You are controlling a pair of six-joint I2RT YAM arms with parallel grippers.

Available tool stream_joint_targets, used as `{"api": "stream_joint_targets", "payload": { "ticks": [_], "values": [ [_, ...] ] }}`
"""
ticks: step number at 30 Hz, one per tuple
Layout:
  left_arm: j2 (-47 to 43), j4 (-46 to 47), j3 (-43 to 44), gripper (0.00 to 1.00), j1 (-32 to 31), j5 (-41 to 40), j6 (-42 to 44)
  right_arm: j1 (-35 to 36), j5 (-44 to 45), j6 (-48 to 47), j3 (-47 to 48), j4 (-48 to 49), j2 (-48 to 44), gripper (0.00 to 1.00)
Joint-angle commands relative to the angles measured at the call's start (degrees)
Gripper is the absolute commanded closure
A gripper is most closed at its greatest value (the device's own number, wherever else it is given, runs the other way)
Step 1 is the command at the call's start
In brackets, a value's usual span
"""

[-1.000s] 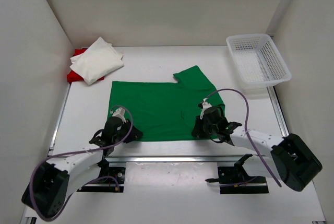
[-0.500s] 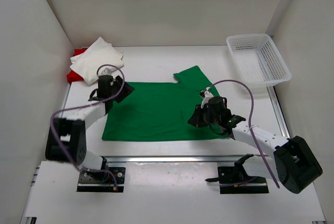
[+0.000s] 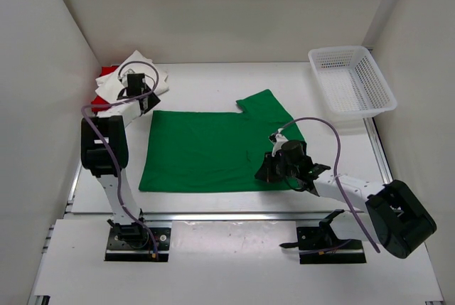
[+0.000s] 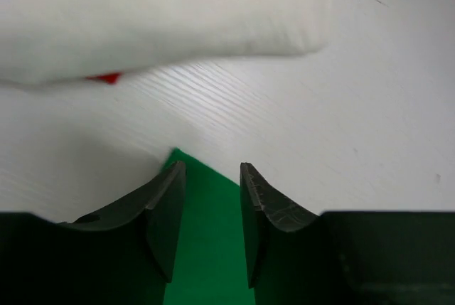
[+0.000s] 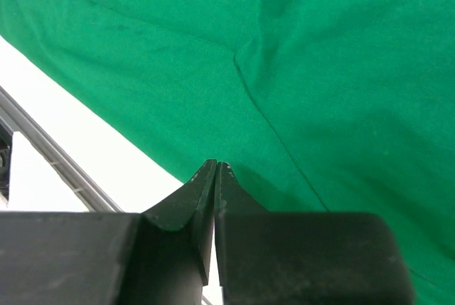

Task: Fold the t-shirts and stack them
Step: Grap the side of the flattened tshirt furthest away from the robot with both arms

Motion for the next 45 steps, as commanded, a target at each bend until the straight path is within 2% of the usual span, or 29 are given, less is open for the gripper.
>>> {"api": "stream_joint_targets", "payload": {
  "ticks": [1,7,10,12,14,17,19,21,26,27,30,35,38,42,45],
  "values": [
    [2.4,-6.4,4.8,0.53,1.8,-5.5,5.2,-0.9,-0.9,0.2,0.1,4.8,0.0,0.98],
    [8.1,-11.3,11.5,0.50,1.7,-4.4,8.3,-1.0,-0.9,-0.4,1.5,4.9,1.3,0.99],
    [9.9,-13.6,14.3,0.43,1.1,-3.1,10.1,-0.9,-1.5,-0.4,2.1,5.1,2.1,1.00],
    [11.3,-16.1,17.5,0.42,0.5,-3.8,11.9,-0.8,-1.6,-0.3,2.2,5.6,3.0,0.99],
    [11.5,-16.7,18.0,0.43,0.2,-4.5,12.4,-0.4,-1.6,0.4,2.3,6.2,3.0,0.99],
    [12.1,-17.5,18.8,0.56,0.1,-4.7,13.4,-0.8,-1.8,-0.1,2.5,6.1,2.8,1.00],
    [12.1,-18.2,18.8,0.58,0.2,-4.0,13.5,-0.9,-1.8,0.4,2.5,6.3,2.4,0.99],
    [11.4,-17.7,17.2,0.59,-0.1,-3.6,13.4,-1.5,-1.9,0.1,2.6,6.2,1.3,0.99],
    [10.7,-17.8,16.7,0.52,0.1,-5.4,14.2,-2.4,-2.0,-0.6,3.9,5.4,-0.1,0.99],
    [11.3,-18.6,17.5,0.52,-2.1,-5.7,14.4,-2.3,-1.9,-0.7,3.9,5.2,-0.7,0.99],
    [12.5,-20.8,19.8,0.59,-3.4,-7.6,16.2,-2.3,-1.5,-0.6,3.7,5.1,-2.6,0.99],
    [13.9,-22.8,22.1,0.62,-4.1,-7.7,17.0,-4.0,-1.6,0.4,4.5,5.1,-4.7,0.98],
    [14.2,-23.3,22.4,0.68,-3.9,-7.9,16.9,-4.7,-1.2,0.8,6.0,6.3,-5.8,0.97],
    [13.6,-22.5,21.3,0.87,-3.3,-7.8,15.6,-6.6,0.7,1.6,8.2,9.0,-5.2,0.96],
    [11.3,-19.5,17.6,0.97,-2.7,-7.6,14.9,-9.8,-0.2,1.7,10.6,10.2,0.9,0.95]
  ]
}}
